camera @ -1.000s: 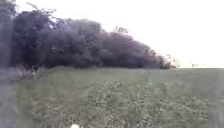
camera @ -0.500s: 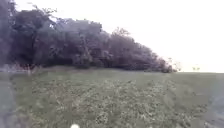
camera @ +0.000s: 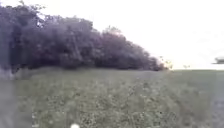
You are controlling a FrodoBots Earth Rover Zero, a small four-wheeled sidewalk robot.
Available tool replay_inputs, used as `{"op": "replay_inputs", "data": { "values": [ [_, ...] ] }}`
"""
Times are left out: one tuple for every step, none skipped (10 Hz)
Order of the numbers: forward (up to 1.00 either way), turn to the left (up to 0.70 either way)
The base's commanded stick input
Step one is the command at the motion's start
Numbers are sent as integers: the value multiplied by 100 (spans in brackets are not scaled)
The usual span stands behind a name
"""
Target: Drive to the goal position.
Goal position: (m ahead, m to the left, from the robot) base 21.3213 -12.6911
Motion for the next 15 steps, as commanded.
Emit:
{"op": "replay_inputs", "data": {
  "values": [
    [85, -4],
    [85, 0],
    [85, 0],
    [85, 0],
    [85, 0],
    [85, 0],
    [85, 0],
    [85, 0],
    [85, 0],
    [85, 0],
    [85, 0],
    [85, 0],
    [85, 0],
    [85, 0],
    [85, 0]
  ]
}}
